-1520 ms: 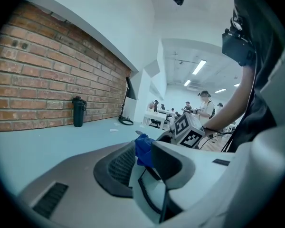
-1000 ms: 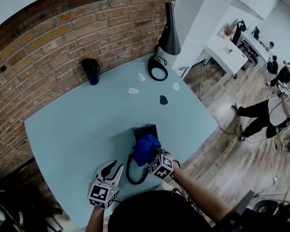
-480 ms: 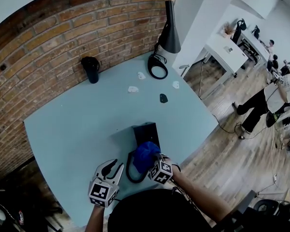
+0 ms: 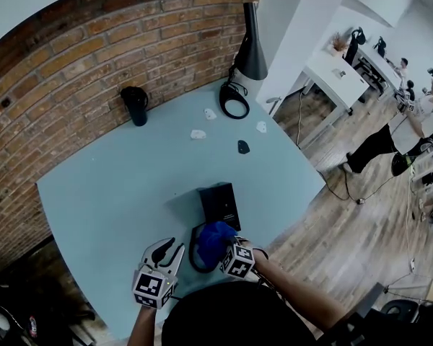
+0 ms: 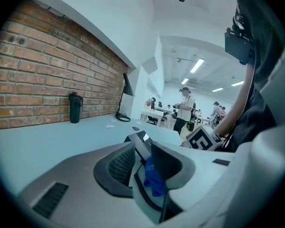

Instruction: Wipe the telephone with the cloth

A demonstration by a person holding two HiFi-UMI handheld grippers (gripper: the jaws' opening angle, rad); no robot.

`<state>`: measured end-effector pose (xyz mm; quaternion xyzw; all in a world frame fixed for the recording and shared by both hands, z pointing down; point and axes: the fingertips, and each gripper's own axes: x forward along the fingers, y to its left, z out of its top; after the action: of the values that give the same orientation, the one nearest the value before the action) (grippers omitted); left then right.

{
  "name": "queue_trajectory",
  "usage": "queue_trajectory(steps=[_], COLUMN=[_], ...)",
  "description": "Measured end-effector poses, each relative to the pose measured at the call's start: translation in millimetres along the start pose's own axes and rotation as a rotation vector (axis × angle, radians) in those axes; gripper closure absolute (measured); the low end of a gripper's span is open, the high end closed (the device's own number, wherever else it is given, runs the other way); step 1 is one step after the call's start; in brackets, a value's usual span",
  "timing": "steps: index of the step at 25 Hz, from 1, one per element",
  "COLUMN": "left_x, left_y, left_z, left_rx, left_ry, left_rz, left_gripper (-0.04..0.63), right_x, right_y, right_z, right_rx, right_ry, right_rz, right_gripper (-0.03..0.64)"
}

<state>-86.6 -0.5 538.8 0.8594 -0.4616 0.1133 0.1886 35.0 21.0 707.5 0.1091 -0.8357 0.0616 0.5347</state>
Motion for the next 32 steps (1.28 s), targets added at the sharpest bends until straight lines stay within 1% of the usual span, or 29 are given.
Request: queue_trajectory(steps=[4, 7, 10, 12, 14, 15, 19, 21, 22, 24, 26, 29, 32], left_x=[-5, -10, -16, -20, -22, -24, -26, -27, -28, -29, -32, -35, -35], left_y=[4, 8, 16, 23, 27, 28, 30, 31, 31, 30, 31, 34, 34], left_z=[1, 1, -2, -6, -8, -8, -10, -11, -12, -12, -13, -13, -13], left_rx=[-0.001, -0.006, -0.013, -0.024, -0.03, -0.029, -0.026, -0.026, -0.025, -0.022, -0.025, -0.031, -0.036], left_ry=[-0.004, -0.009, -0.012, -0.01, -0.007, -0.006, -0.002, 0.001, 0.003, 0.005, 0.007, 0.005, 0.005], left_rz=[0.01, 0.026, 0.05, 0.064, 0.074, 0.078, 0.091, 0.098, 0.101, 0.108, 0.116, 0.133, 0.139], left_gripper=[0.463, 0.463, 0.463, 0.463, 0.463, 0.463, 0.463, 0.464, 0.463, 0.463, 0.463, 0.463, 0.463], right_x=[-6, -18, -35, -49, -63, -70, -94, -97, -96, -89, -80, -67, -57], right_y=[8, 8, -2, -17, -40, -54, -116, -141, -151, -162, -166, -167, -167], right_z=[0, 9, 28, 45, 67, 79, 121, 131, 133, 132, 129, 124, 116], right_rx=[-0.053, -0.064, -0.062, -0.071, -0.087, -0.095, -0.109, -0.112, -0.117, -0.132, -0.143, -0.138, -0.119], right_ry=[0.051, 0.036, -0.003, -0.041, -0.096, -0.13, -0.264, -0.295, -0.298, -0.285, -0.27, -0.257, -0.241], right_rz=[0.131, 0.209, 0.239, 0.228, 0.176, 0.13, -0.12, -0.232, -0.272, -0.316, -0.331, -0.339, -0.329], right_gripper=[0.434, 0.434, 0.434, 0.434, 0.434, 0.434, 0.434, 0.434, 0.434, 0.434, 0.434, 0.434, 0.434])
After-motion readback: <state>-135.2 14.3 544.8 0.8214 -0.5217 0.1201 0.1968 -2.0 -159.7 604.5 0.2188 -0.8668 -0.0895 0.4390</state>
